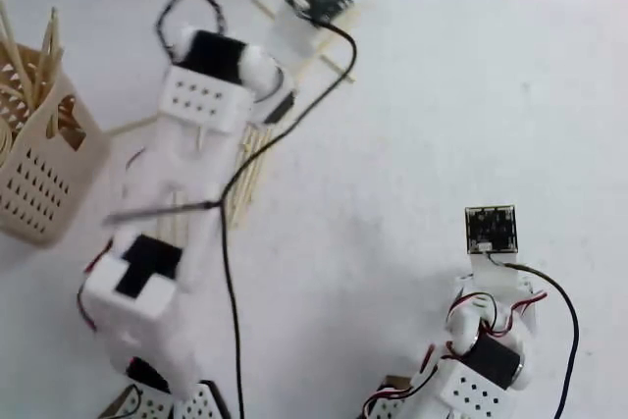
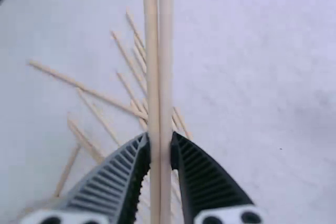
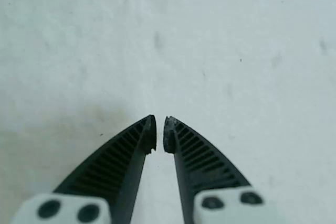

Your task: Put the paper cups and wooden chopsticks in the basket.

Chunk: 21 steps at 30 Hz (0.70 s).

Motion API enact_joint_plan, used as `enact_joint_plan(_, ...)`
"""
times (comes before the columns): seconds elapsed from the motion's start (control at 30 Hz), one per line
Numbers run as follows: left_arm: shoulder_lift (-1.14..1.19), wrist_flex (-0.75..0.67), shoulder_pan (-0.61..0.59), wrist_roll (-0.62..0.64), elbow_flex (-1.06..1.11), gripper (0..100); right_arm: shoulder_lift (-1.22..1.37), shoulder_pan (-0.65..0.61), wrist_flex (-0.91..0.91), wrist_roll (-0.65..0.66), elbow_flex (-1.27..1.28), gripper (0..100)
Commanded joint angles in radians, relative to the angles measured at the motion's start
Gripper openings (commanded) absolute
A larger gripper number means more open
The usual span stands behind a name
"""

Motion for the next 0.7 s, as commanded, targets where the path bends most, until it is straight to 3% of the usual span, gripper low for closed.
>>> enact_joint_plan(0.0,-0.254,0.008,-0.082,0.021,-0.049,2,-0.001,0.012,-0.002,-0.002,0.009,4.5)
enact_joint_plan(0.4,-0.556,-0.137,-0.492,0.126,-0.049,2,-0.001,0.012,-0.002,-0.002,0.009,4.5)
enact_joint_plan(0.53,-0.621,-0.12,-0.536,0.138,-0.006,2,-0.001,0.012,-0.002,-0.002,0.009,4.5)
enact_joint_plan(0.67,-0.75,-0.195,-0.547,0.138,0.207,2,-0.001,0.012,-0.002,-0.002,0.009,4.5)
